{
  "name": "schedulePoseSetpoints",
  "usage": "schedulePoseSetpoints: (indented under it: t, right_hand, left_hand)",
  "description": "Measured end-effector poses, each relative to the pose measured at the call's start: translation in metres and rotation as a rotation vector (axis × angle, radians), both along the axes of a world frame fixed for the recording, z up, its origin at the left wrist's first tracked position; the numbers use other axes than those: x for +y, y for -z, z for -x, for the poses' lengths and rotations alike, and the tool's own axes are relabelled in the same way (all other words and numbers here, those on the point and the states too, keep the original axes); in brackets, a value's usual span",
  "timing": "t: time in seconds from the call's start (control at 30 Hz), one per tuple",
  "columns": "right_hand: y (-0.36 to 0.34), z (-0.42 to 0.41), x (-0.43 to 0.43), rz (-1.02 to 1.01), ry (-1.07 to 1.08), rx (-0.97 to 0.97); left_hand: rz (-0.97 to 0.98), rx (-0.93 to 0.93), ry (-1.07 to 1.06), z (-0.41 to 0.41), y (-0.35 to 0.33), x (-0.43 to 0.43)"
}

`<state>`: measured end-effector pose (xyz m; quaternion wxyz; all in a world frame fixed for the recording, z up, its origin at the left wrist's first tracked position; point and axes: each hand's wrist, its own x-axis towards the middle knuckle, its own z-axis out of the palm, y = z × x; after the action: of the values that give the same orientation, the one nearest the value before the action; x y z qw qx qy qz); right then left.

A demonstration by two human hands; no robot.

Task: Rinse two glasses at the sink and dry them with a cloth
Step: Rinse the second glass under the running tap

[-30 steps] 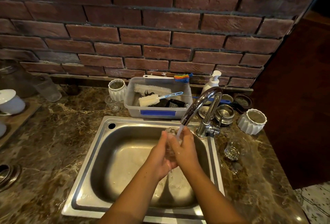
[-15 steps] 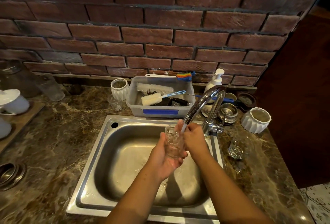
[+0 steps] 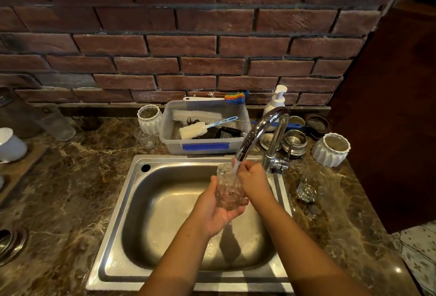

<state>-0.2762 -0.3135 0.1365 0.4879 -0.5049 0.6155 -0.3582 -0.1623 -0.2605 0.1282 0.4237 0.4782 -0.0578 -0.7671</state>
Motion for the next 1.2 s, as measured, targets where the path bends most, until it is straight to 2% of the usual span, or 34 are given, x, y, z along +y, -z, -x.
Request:
schedulePoseSetpoints:
  t: [0.1,0.17,0.27,0.33,0.43,0.6,0.8,0.87,0.93,1.07,1.2]
  right_hand:
    - [-0.005,0.002,-0.001,0.083,-0.042,0.125]
    - [-0.011,0.002,0.001,0.128,-0.020,0.108]
    - [-0.012,0.001,0.010,0.057,-0.102,-0.074]
    - [-0.007,0.000,0.020,-0.011,-0.265,-0.093]
    - [-0.004,0.001,0.026,-0.039,-0.333,-0.119]
    - [-0.014,0.009,0.010,-0.032,-0.319,-0.072]
    - [-0.020,0.007,-0.002,-0.001,-0.075,-0.121]
    - [-0.017,0.004,0.002,-0.013,-0.070,-0.171]
    - [-0.012,0.005,0.011,-0.021,-0.171,-0.217]
    - [-0.003,0.015,0.021,0.024,-0.362,-0.139]
    - [0.000,0.014,0.009,0.094,-0.272,0.052]
  left_hand:
    - [0.072,-0.126,0.094,-0.001,-0.005,-0.004]
    - [0.094,-0.171,0.125,-0.001,-0.008,-0.005]
    - [0.076,-0.089,0.019,0.002,-0.011,-0.003]
    - [0.036,0.010,-0.086,0.003,-0.011,-0.002]
    - [0.020,0.030,-0.112,0.002,-0.008,-0.002]
    - [0.043,0.055,-0.101,0.000,-0.006,-0.002]
    - [0.054,0.142,-0.069,0.005,-0.006,-0.002]
    - [0.016,0.163,-0.097,0.008,-0.005,-0.002]
    - [-0.018,0.161,-0.087,0.007,-0.002,-0.003]
    - [-0.019,0.036,-0.032,-0.001,-0.001,-0.004]
    - [0.015,-0.025,-0.015,-0.003,0.002,-0.004]
